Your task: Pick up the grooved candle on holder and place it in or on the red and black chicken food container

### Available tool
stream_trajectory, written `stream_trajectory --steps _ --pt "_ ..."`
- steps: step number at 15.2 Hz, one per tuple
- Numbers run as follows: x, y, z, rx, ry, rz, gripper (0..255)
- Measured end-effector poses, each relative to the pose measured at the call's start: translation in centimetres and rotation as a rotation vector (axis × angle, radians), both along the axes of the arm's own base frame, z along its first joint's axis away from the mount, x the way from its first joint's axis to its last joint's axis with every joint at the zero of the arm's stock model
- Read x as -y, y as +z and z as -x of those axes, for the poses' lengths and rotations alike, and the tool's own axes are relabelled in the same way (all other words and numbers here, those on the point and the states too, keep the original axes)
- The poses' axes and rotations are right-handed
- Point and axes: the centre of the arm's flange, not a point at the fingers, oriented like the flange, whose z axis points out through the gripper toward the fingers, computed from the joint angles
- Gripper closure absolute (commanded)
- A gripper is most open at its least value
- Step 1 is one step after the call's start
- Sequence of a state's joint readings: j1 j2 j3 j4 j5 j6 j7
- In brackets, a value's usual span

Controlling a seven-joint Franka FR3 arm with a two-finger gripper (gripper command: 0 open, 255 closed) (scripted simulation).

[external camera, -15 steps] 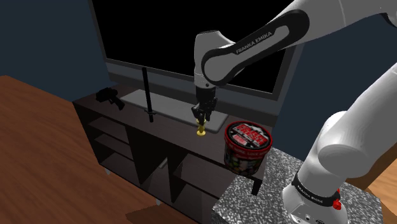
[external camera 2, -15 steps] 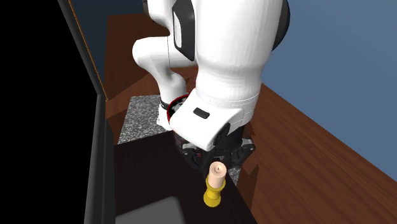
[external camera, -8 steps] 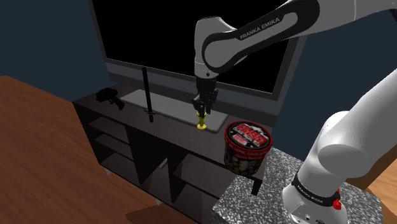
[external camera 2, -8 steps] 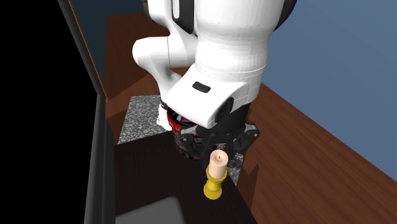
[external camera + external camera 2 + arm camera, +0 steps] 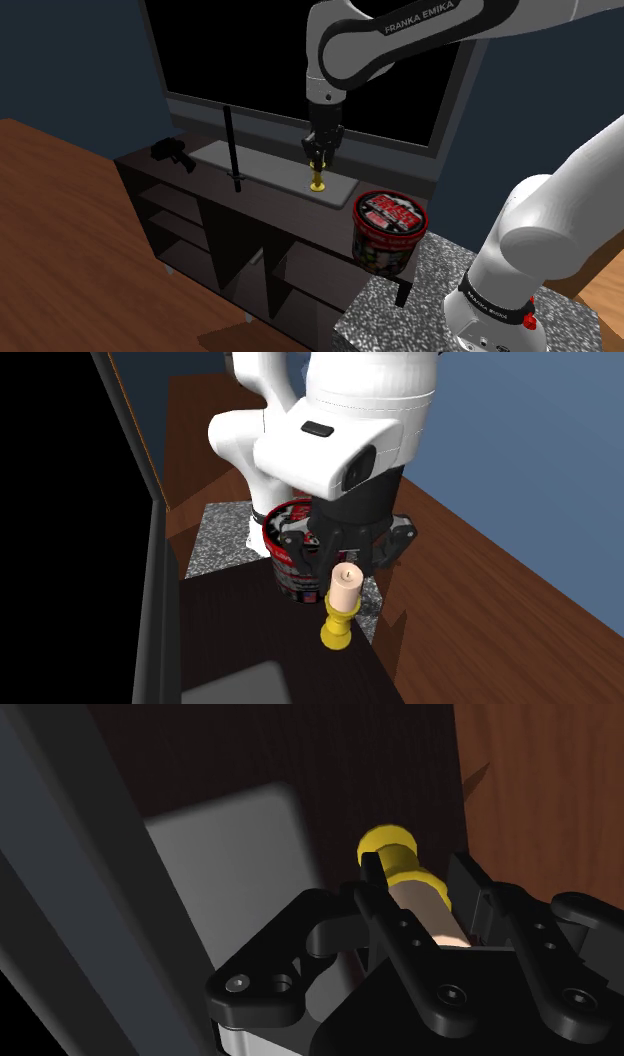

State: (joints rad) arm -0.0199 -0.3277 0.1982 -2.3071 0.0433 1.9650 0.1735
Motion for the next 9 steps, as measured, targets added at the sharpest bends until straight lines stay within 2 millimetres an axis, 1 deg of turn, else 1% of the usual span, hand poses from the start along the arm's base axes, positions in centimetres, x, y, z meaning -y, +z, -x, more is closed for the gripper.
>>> stream_trajectory --steps 9 --pt "0.0 4.5 0.0 0.0 0.0 0.0 255"
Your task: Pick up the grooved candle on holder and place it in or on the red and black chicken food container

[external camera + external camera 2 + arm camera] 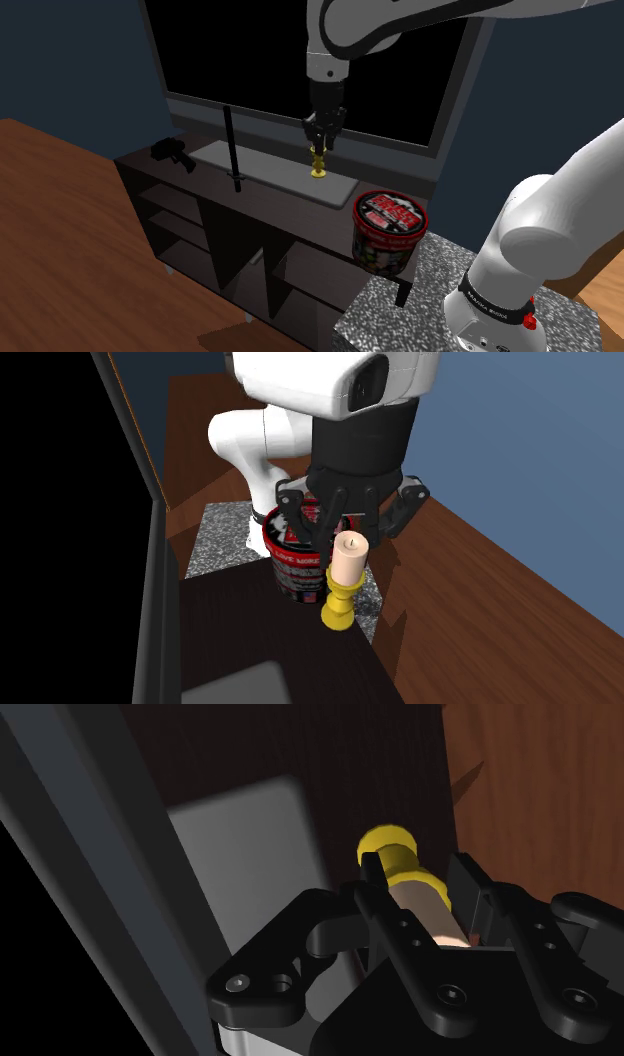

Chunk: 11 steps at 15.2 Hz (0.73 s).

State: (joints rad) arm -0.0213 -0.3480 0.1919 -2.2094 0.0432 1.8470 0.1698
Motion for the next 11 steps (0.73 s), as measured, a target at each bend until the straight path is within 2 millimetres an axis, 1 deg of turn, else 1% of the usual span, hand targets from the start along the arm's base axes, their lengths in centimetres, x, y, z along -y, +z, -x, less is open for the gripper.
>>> stream_trajectory --steps 8,11 --pt "0.1 4.4 0.1 0.0 0.0 0.0 255" --pt "-0.1 5.7 0.0 0.0 0.0 0.0 255"
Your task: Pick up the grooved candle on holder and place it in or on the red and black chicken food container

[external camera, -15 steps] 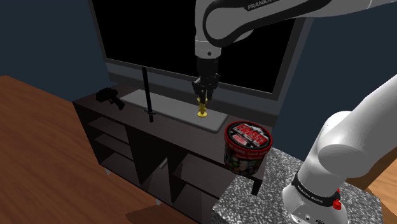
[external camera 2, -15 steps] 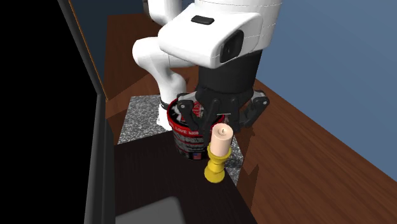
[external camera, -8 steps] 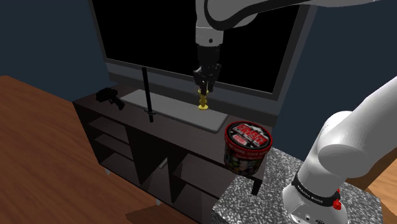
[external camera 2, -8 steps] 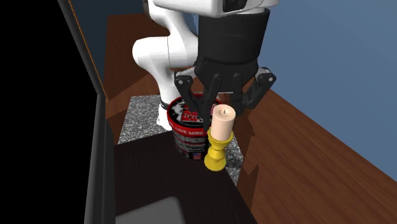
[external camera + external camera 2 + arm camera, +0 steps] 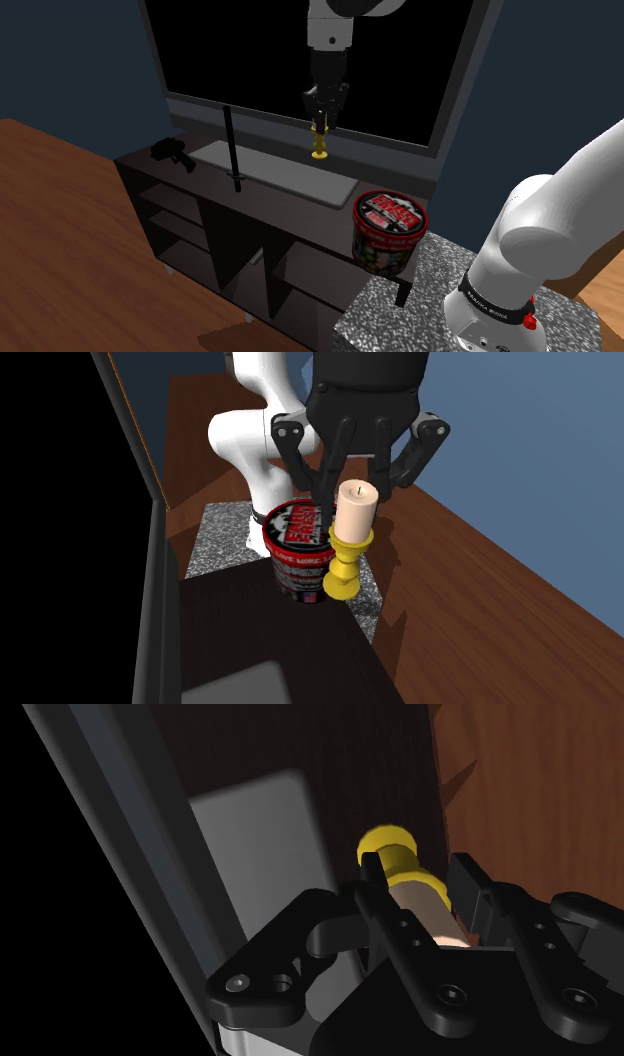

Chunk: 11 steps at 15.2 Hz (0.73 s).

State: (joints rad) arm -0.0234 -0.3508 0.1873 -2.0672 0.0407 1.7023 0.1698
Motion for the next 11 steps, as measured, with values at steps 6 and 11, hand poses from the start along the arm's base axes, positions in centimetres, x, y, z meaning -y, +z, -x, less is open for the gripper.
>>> stream_trajectory --steps 6,11 --pt "0.6 1.0 6.5 -0.001 0.0 0.0 255" --pt "1.3 2.3 13.1 0.0 0.0 0.0 255"
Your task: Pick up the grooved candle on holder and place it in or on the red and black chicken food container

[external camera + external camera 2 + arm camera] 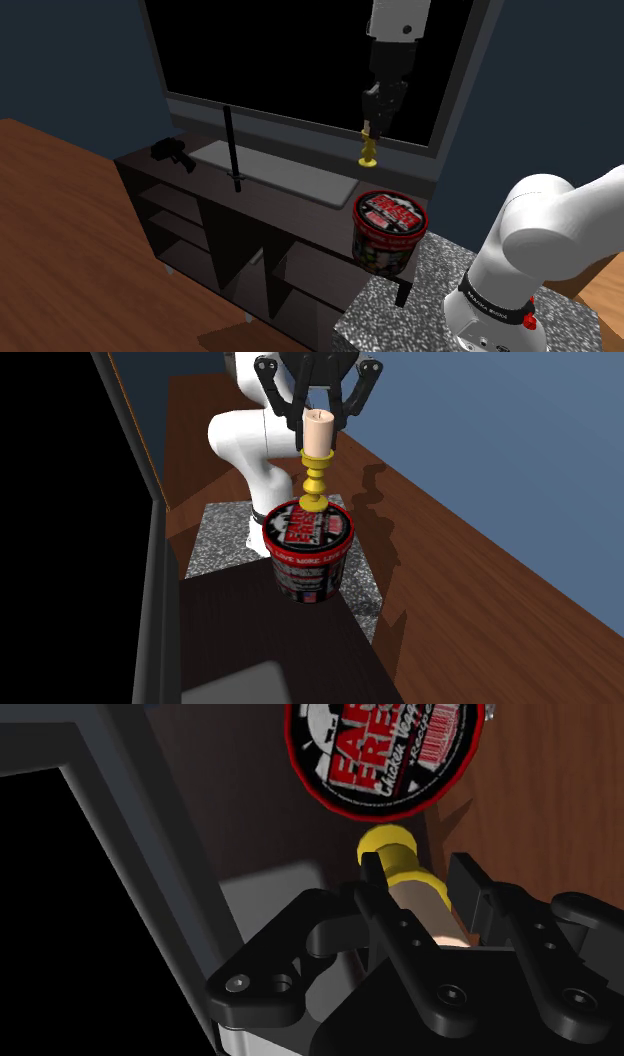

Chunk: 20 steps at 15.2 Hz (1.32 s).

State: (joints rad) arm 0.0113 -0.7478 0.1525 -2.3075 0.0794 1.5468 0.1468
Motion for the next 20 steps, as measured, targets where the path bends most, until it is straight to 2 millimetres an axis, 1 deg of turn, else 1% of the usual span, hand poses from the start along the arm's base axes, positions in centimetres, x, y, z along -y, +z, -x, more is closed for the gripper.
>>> stream_trajectory --steps 2,3,5,6,10,20 --pt "-0.1 0.1 2.3 0.0 0.0 0.0 255" --pt "0.0 0.7 3.4 0.001 0.0 0.0 255" --pt "0.1 0.6 6.5 0.0 -0.001 0.0 255" --pt "0.2 0.5 7.1 0.0 0.0 0.0 255" --pt "0.2 -1.2 7.9 -0.001 0.0 0.0 255" --pt "0.1 -6.5 8.0 -0.001 0.0 0.0 255"
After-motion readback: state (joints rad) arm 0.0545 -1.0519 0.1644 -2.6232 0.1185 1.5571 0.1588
